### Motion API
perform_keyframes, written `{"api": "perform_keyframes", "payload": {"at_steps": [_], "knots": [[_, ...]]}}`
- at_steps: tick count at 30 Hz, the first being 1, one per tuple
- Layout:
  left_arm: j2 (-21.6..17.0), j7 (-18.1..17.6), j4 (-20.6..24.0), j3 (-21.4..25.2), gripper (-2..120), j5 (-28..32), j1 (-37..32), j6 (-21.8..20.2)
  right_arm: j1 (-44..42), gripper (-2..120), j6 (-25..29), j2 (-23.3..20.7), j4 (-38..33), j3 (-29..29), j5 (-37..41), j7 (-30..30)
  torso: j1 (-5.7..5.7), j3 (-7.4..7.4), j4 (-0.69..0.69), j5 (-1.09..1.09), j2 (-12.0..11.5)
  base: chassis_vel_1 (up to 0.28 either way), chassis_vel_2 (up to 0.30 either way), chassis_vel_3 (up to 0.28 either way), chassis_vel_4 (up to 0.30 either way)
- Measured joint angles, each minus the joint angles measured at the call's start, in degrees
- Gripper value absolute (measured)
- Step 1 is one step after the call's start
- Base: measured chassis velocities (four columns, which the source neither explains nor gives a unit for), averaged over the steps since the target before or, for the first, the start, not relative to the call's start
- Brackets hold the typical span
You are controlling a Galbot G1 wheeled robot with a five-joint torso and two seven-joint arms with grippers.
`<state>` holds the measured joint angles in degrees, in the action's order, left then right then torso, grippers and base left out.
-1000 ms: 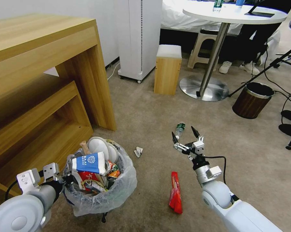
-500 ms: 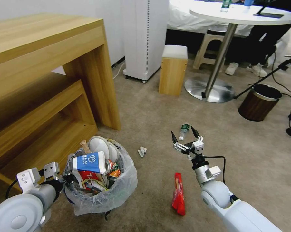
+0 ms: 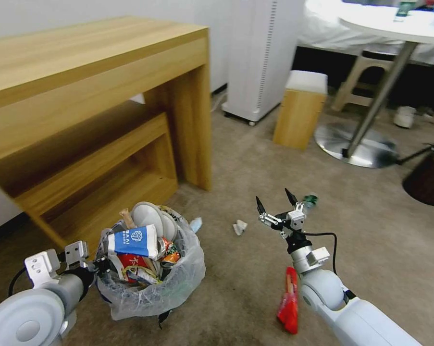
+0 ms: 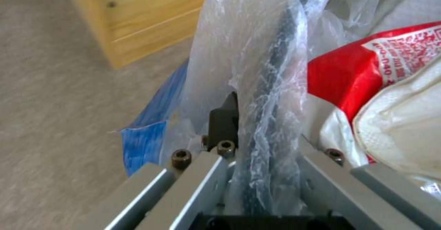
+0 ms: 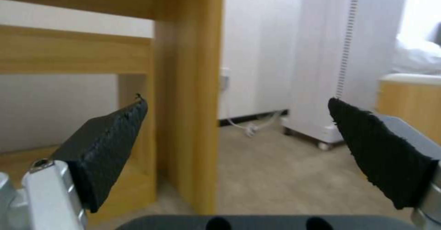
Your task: Pick up the trash bin and place the garbage on the floor into it.
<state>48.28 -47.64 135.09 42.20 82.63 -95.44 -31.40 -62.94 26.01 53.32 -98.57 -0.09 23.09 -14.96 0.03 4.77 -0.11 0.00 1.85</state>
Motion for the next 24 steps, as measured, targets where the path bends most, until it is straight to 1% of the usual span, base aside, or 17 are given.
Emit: {"api": "perform_keyframes", "payload": {"at_steps": [4,6,10,14,20,24], "knots": [[0.0,0.0,-0.1,0.0,0,-0.2,0.1,0.1,0.2,100,0.9,0.0,-1.0,-1.0,0.3,-1.1,0.00,0.00,0.01,0.00,0.0,0.060,0.076,0.085,0.083],[-0.1,-0.1,-0.1,0.0,0,-0.2,0.1,0.3,0.2,100,0.7,0.0,-1.1,-1.0,0.7,-1.0,0.00,0.00,-0.03,0.00,0.0,0.012,0.026,0.009,0.016],[0.3,0.0,-0.1,-0.1,0,-0.5,-0.1,0.3,0.1,100,0.5,0.0,-0.2,-0.8,0.3,-0.3,0.00,0.00,-0.05,0.00,0.0,0.000,0.000,0.000,0.000],[0.6,0.1,0.1,-0.2,0,-0.9,-0.2,0.1,-0.1,100,0.6,0.2,0.5,-0.7,-0.3,0.2,0.00,0.00,-0.02,0.00,0.0,0.000,0.000,0.000,0.000],[0.8,0.2,0.1,-0.2,0,-1.3,-0.3,0.0,-0.5,100,0.7,0.3,0.6,-0.9,-0.8,0.4,0.00,-0.01,-0.03,0.00,0.0,-0.005,0.004,0.009,-0.006],[0.9,0.2,0.1,-0.2,0,-1.3,-0.3,0.0,-0.4,100,0.6,0.3,0.8,-0.9,-0.6,0.3,0.00,-0.01,-0.02,0.00,0.0,-0.066,0.095,0.083,-0.071]]}}
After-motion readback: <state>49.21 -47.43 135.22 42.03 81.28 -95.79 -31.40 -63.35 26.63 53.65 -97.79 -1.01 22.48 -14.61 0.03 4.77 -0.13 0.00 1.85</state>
